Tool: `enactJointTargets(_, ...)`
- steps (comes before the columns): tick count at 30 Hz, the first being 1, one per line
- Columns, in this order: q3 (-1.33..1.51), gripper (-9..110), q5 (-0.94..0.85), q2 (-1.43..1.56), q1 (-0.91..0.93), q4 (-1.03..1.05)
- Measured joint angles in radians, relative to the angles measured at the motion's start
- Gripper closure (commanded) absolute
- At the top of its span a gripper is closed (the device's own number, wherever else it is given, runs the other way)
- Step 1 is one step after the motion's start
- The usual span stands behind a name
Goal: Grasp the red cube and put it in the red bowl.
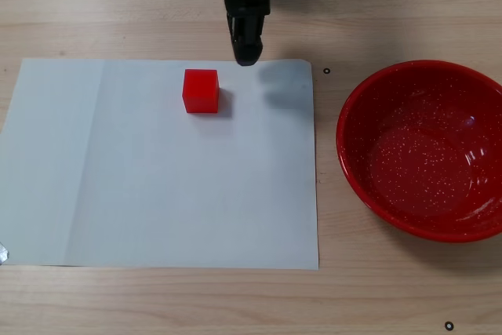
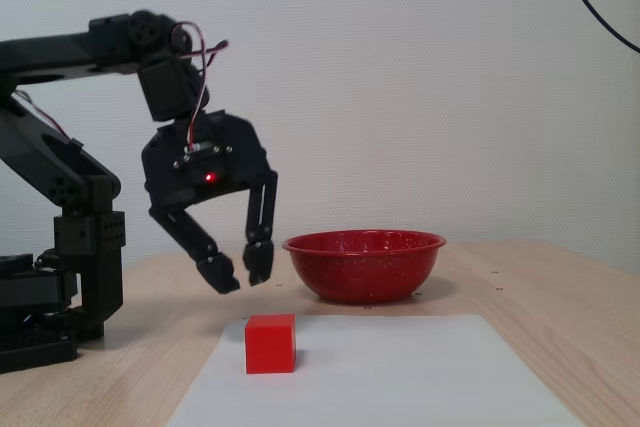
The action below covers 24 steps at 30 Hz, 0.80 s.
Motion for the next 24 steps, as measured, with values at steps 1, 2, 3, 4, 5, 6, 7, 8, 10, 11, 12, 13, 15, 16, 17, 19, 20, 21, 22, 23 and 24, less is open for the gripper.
enactJointTargets(1,-0.037,94,-0.002,-0.029,-0.014,0.014)
enactJointTargets(2,-0.075,93,-0.008,-0.058,-0.026,0.026)
enactJointTargets(3,-0.110,92,-0.015,-0.087,-0.035,0.035)
enactJointTargets(4,-0.149,91,-0.015,-0.117,-0.043,0.049)
enactJointTargets(5,-0.187,89,-0.017,-0.147,-0.048,0.063)
enactJointTargets(6,-0.227,87,-0.023,-0.181,-0.058,0.078)
enactJointTargets(7,-0.262,85,-0.026,-0.209,-0.069,0.097)
enactJointTargets(8,-0.298,81,-0.029,-0.236,-0.084,0.117)
enactJointTargets(10,-0.362,74,-0.035,-0.284,-0.104,0.152)
enactJointTargets(11,-0.379,69,-0.035,-0.301,-0.110,0.158)
enactJointTargets(12,-0.388,65,-0.035,-0.308,-0.112,0.160)
enactJointTargets(13,-0.390,61,-0.034,-0.314,-0.120,0.161)
enactJointTargets(15,-0.396,56,-0.035,-0.324,-0.140,0.173)
enactJointTargets(16,-0.402,54,-0.035,-0.330,-0.149,0.173)
enactJointTargets(17,-0.403,52,-0.034,-0.339,-0.155,0.173)
enactJointTargets(19,-0.405,49,-0.021,-0.351,-0.156,0.173)
enactJointTargets(20,-0.405,48,-0.018,-0.357,-0.158,0.172)
enactJointTargets(21,-0.405,47,-0.018,-0.365,-0.163,0.170)
enactJointTargets(22,-0.405,46,-0.020,-0.371,-0.172,0.161)
enactJointTargets(23,-0.405,45,-0.014,-0.385,-0.178,0.146)
enactJointTargets(24,-0.405,44,-0.006,-0.396,-0.183,0.130)
